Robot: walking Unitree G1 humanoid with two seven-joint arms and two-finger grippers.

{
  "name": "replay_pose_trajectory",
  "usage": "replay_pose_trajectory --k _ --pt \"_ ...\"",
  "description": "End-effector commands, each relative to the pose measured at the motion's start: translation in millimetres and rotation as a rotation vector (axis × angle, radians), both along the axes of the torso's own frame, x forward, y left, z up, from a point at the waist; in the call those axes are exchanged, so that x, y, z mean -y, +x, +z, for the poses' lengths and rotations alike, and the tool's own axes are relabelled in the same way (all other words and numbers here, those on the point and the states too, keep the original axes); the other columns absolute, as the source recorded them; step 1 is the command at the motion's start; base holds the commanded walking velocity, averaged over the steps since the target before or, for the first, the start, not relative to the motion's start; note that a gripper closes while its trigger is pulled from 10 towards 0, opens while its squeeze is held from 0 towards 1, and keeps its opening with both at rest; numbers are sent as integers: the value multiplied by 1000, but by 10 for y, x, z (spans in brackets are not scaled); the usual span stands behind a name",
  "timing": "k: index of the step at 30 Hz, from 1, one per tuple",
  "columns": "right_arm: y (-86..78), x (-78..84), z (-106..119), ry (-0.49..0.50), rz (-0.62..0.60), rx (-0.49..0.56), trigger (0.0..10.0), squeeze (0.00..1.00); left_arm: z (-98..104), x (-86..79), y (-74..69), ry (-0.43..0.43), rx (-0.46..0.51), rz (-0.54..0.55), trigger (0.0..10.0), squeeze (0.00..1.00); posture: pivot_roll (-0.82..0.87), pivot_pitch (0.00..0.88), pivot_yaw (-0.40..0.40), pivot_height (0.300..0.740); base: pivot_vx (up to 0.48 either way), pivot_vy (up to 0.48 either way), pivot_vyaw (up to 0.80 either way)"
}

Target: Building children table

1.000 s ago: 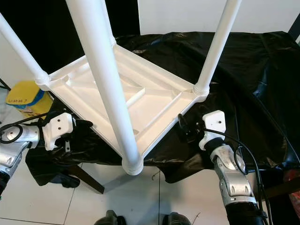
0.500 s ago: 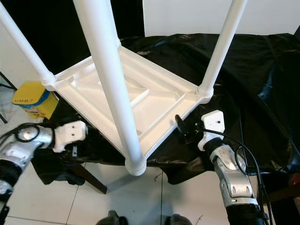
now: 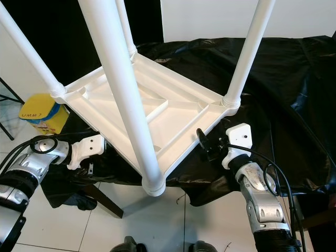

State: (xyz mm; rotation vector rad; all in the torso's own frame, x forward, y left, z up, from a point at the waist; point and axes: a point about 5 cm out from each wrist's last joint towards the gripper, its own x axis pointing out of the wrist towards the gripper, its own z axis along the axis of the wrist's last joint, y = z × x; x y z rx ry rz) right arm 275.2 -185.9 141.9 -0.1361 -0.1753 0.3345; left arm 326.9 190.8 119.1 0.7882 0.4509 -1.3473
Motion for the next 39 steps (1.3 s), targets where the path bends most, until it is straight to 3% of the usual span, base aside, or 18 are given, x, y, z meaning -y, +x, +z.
replay_pose_trajectory --k 1,25,27,28,29,30,32,33,39 --pt "-20 -6 -11 1 -1 -11 10000 0 -73 -18 -11 16 -50 20 0 0 -87 98 84 740 0 0 0" --pt "-28 -1 -17 -4 -12 -13 10000 0 106 84 98 -114 -55 18 0 0 -85 103 86 740 0 0 0" --pt "-29 -2 -18 -3 -12 -14 10000 0 117 82 107 -119 -53 24 431 0 -85 102 87 740 0 0 0" --pt "-29 0 -20 -4 -13 -14 10000 0 131 80 110 -127 -59 22 9294 0 -85 104 88 740 0 0 0" --pt "-29 0 -20 -4 -13 -14 10000 0 131 80 110 -127 -59 22 9294 0 -85 104 88 740 0 0 0" --pt "-31 2 -22 -3 -14 -15 10000 0 157 79 117 -144 -69 27 10000 0 -84 104 89 740 0 0 0" --pt "-30 2 -25 -3 -15 -16 10000 0 197 77 120 -179 -94 27 10000 0 -82 105 86 740 0 0 0" --pt "-28 -1 -24 -2 -14 -15 10000 0 255 75 135 -220 -108 34 10000 1000 -82 105 86 740 0 0 0" --pt "-27 -8 -22 0 -11 -14 10000 0 427 30 173 -285 -112 39 10000 1000 -78 108 86 740 0 0 0"
